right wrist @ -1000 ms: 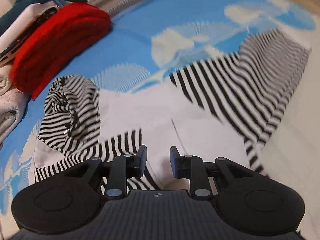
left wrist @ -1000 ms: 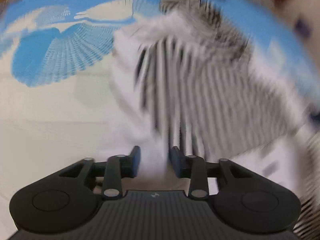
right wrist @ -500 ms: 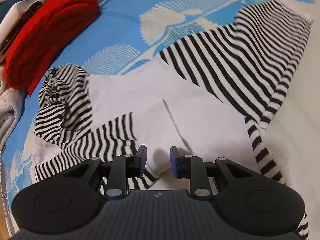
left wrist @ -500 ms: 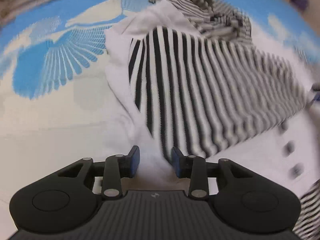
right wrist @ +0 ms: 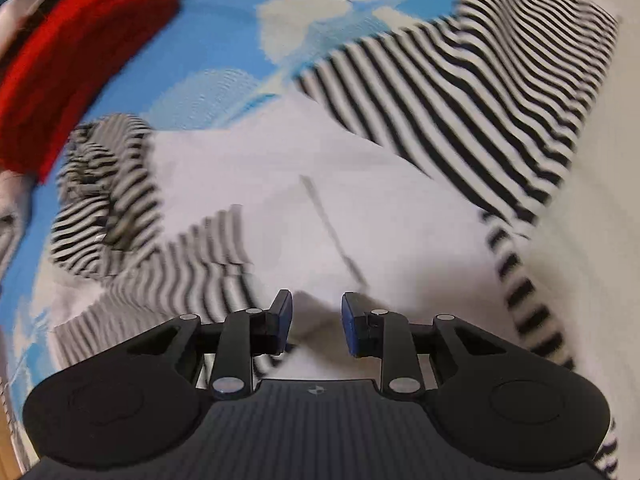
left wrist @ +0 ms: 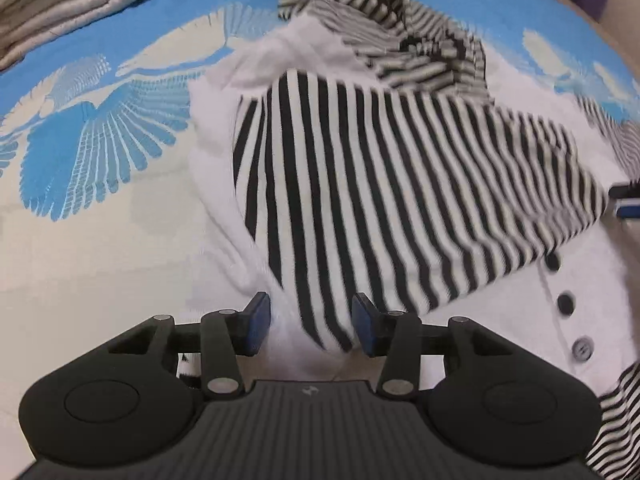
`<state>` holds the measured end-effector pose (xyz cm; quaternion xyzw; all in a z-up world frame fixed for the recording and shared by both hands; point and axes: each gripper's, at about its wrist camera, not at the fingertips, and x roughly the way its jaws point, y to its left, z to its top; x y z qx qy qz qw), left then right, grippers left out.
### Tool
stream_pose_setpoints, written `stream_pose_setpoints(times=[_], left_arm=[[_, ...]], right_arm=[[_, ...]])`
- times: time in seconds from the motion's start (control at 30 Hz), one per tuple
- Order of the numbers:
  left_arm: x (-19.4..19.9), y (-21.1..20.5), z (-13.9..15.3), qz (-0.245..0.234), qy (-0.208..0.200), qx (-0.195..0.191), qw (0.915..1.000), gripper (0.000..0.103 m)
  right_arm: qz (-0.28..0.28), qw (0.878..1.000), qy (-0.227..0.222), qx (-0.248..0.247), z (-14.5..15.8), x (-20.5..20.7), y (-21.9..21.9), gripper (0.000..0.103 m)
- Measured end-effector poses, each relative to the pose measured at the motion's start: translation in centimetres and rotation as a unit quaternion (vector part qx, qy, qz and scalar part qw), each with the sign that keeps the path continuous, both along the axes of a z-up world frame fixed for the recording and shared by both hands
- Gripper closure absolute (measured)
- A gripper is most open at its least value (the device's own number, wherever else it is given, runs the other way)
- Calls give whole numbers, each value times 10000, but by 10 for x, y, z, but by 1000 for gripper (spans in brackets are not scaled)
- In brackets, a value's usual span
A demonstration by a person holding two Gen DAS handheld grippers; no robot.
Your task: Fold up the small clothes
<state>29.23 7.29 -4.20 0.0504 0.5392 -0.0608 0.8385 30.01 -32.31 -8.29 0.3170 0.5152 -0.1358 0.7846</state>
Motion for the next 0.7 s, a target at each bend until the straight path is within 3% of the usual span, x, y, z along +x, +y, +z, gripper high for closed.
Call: stream_pose_setpoints(times=[0.17, 0.3, 0.47, 0.7], left_arm=[[2, -9, 19, 116, -370, -97, 9992, 52], [2, -19, 32, 102, -625, -250, 9977, 52], [5, -26, 34, 198, -644, -309, 9973, 52], [8, -33, 36, 262, -648, -537, 9961, 48]], right_arm=[[19, 9988, -441, -201, 21, -3, -6, 75], [132, 9942, -865, -624, 44, -8, -12, 68], [126, 9858, -1328, -1018, 65, -15, -40, 63], [37, 9801, -1505, -1295, 69, -23, -94, 63]])
